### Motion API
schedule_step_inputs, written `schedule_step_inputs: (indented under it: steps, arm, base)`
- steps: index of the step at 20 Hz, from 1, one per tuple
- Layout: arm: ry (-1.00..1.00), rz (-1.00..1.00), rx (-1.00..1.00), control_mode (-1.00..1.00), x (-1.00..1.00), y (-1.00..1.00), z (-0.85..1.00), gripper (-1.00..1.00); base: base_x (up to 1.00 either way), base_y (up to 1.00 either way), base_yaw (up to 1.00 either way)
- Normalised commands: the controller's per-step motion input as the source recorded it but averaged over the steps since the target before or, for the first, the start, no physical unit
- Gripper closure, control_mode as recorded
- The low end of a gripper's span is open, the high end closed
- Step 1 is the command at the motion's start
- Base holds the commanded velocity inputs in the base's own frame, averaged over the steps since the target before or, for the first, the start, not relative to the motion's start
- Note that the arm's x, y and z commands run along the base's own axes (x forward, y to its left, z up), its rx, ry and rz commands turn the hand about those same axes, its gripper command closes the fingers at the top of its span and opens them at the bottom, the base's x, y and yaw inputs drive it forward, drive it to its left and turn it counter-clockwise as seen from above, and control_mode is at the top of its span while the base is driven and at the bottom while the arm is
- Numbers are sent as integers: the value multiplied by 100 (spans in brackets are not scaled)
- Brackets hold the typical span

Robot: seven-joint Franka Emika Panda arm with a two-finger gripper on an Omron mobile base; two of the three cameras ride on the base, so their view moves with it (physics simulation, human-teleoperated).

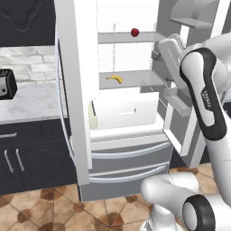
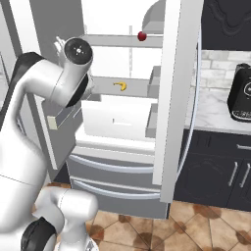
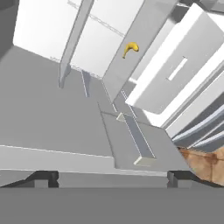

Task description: Retrieve the apple and banana from the fridge and place them into the bowl on the dining table.

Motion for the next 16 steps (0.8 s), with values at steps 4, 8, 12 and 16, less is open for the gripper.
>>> schedule_step_inputs:
  steps: [4, 8, 12, 16]
  arm:
    - [-25, 0, -44, -100, -34, -5, -67, -100]
    - [-21, 0, -44, -100, -37, 0, -39, -100]
    - [-12, 0, -30, -100, -55, -6, -7, -100]
    - [-1, 0, -19, -100, -71, -17, 0, -100]
  base:
    - [0, 0, 0]
    - [0, 0, 0]
    - [0, 0, 0]
    - [0, 0, 0]
